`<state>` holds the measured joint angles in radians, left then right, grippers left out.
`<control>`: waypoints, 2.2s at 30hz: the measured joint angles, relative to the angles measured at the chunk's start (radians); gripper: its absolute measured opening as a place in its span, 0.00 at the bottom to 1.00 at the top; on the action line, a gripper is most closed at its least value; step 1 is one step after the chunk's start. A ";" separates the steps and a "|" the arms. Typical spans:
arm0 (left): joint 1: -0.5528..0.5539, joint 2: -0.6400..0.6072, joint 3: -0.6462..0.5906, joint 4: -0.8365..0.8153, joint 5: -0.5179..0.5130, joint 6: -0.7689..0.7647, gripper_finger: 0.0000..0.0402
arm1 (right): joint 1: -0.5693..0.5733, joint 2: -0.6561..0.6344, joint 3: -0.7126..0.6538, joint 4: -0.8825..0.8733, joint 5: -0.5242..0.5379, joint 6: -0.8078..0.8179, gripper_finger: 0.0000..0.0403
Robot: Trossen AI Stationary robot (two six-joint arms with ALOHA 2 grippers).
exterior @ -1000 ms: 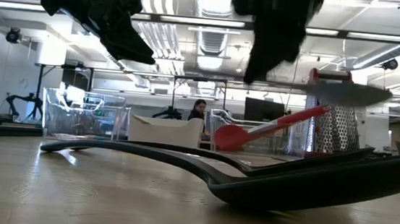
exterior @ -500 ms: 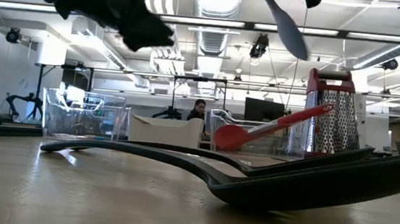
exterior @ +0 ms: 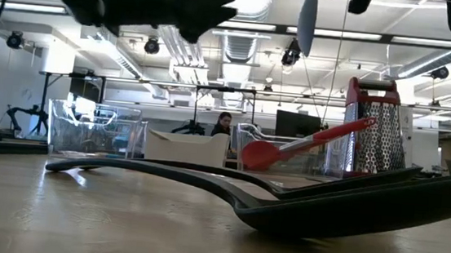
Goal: Pick & Place Kitchen Items
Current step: Put the gray serving spoon into the right transparent bin
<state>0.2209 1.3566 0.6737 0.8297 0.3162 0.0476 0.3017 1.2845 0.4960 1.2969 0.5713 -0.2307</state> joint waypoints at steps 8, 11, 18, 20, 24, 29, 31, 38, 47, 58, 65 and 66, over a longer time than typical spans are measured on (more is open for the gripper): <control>-0.034 0.202 0.236 -0.074 0.114 0.006 0.57 | -0.001 0.004 0.008 -0.007 -0.008 -0.012 0.10; -0.043 0.253 0.294 -0.081 0.115 0.002 0.57 | -0.001 0.004 0.013 -0.013 -0.007 -0.021 0.10; -0.068 0.302 0.367 -0.084 0.115 -0.021 0.57 | -0.001 0.004 0.013 -0.019 -0.004 -0.043 0.10; -0.072 0.310 0.389 -0.082 0.114 -0.021 0.57 | -0.002 0.004 0.016 -0.037 -0.003 -0.043 0.10; -0.083 0.337 0.446 -0.090 0.114 -0.022 0.57 | -0.002 0.004 0.029 -0.070 -0.003 -0.044 0.10; -0.095 0.378 0.518 -0.165 0.113 -0.022 0.57 | -0.002 0.004 0.034 -0.073 -0.002 -0.053 0.10; -0.101 0.386 0.538 -0.174 0.113 -0.022 0.57 | -0.001 0.004 0.034 -0.075 -0.002 -0.052 0.10; -0.109 0.390 0.550 -0.180 0.113 -0.026 0.44 | -0.001 0.004 0.034 -0.089 -0.002 -0.036 0.10; -0.109 0.390 0.550 -0.220 0.116 -0.021 0.11 | -0.002 0.004 0.034 -0.091 0.002 -0.015 0.10; -0.106 0.317 0.551 -0.543 0.108 0.082 0.11 | 0.043 -0.026 0.055 -0.079 -0.001 -0.038 0.33; -0.104 0.233 0.612 -0.949 0.013 0.199 0.11 | 0.112 -0.127 0.055 -0.229 0.135 -0.110 0.40; -0.104 0.228 0.625 -1.022 -0.010 0.216 0.11 | 0.123 -0.152 0.056 -0.280 0.173 -0.111 0.40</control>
<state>0.1169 1.5843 1.2986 -0.1920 0.3063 0.2631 0.4243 1.1323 0.5522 1.0166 0.7442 -0.3414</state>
